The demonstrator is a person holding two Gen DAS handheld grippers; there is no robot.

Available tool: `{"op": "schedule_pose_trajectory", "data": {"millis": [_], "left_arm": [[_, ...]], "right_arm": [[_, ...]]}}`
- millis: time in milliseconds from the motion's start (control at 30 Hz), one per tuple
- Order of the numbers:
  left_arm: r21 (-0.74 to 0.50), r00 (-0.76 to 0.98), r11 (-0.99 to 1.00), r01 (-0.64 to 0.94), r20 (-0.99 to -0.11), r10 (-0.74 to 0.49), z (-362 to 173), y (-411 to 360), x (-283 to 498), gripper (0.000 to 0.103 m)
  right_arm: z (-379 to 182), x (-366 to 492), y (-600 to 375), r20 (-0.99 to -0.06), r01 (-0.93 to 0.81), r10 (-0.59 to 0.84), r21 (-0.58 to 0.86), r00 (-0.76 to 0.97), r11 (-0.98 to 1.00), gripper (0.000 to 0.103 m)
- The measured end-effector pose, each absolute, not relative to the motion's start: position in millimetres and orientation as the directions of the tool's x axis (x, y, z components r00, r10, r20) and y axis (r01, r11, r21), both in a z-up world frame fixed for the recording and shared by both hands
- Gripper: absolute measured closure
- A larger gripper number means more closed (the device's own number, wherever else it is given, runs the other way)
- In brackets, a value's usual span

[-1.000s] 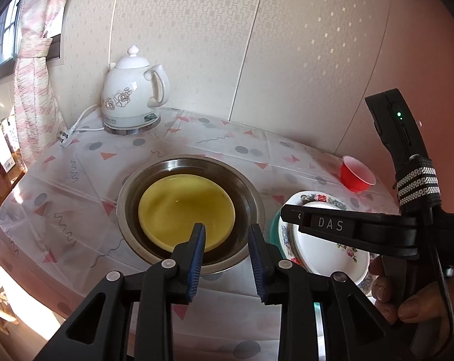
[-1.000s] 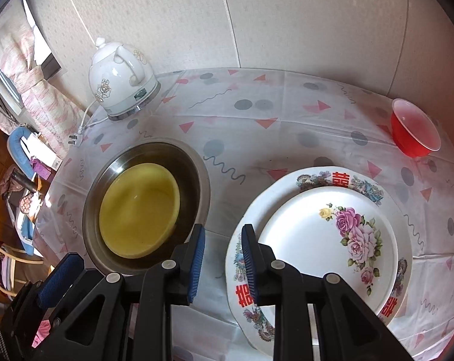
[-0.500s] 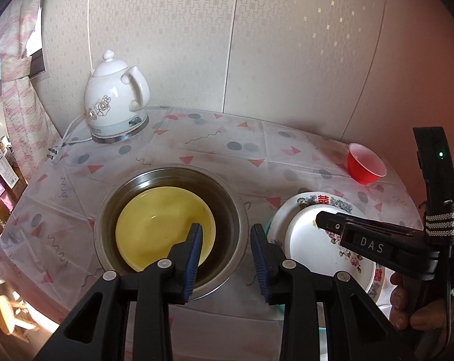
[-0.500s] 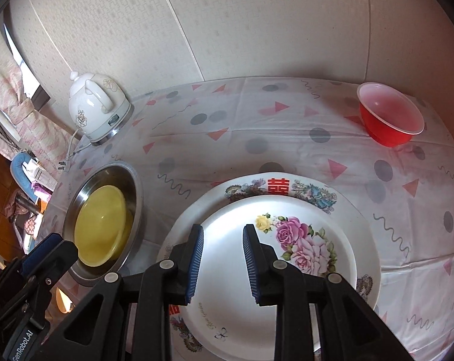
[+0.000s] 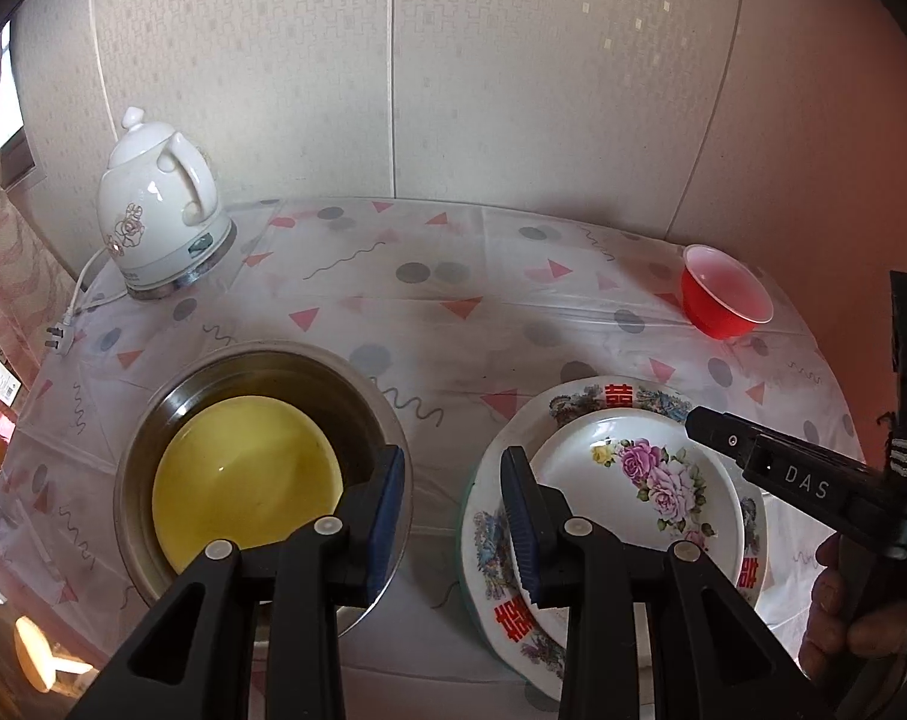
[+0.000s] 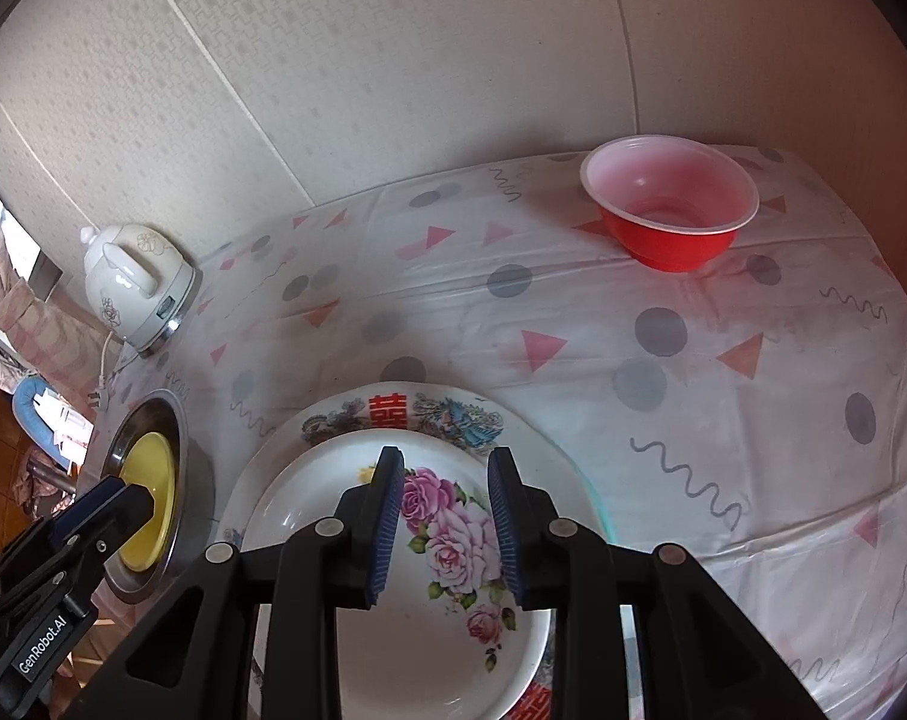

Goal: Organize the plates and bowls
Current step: 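Move the right tool across the table to the red bowl, then grasp the red bowl rim with the right tool and lift it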

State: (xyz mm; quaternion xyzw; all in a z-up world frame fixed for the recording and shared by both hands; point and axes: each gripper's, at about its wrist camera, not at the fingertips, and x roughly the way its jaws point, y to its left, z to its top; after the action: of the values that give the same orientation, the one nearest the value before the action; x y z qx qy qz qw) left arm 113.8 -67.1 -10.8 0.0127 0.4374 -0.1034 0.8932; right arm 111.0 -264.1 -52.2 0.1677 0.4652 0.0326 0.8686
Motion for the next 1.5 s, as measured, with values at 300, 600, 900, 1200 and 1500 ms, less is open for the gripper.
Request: {"op": "schedule_pose_trajectory", "data": {"millis": [300, 600, 900, 1200, 1500], "left_arm": [[-0.067, 0.553, 0.949, 0.309, -0.799, -0.237, -14.9, -108.2, 130.5, 0.069], [-0.142, 0.497, 0.924, 0.356, -0.808, -0.316, -21.0, -135.8, 154.6, 0.069], [-0.14, 0.496, 0.927, 0.348, -0.812, -0.309, -22.9, -144.2, 172.4, 0.06], [-0.167, 0.503, 0.947, 0.274, -0.814, -0.289, -25.7, -137.0, 197.8, 0.06], [-0.194, 0.488, 0.947, 0.255, -0.82, -0.3, -33.4, -130.2, 210.3, 0.06]], "right_arm": [[-53.8, 113.6, -333.0, -0.795, 0.256, 0.149, 0.358, 0.588, 0.898, 0.073], [-51.8, 132.7, -387.1, -0.781, 0.369, 0.094, 0.393, 0.617, 0.842, 0.07], [-48.7, 190.4, -428.7, -0.778, 0.448, 0.018, 0.379, 0.628, 0.81, 0.068], [-69.9, 230.1, -435.1, -0.806, 0.404, 0.062, 0.359, 0.588, 0.841, 0.073], [-76.4, 240.9, -371.1, -0.802, 0.168, 0.237, 0.383, 0.548, 0.908, 0.078]]}}
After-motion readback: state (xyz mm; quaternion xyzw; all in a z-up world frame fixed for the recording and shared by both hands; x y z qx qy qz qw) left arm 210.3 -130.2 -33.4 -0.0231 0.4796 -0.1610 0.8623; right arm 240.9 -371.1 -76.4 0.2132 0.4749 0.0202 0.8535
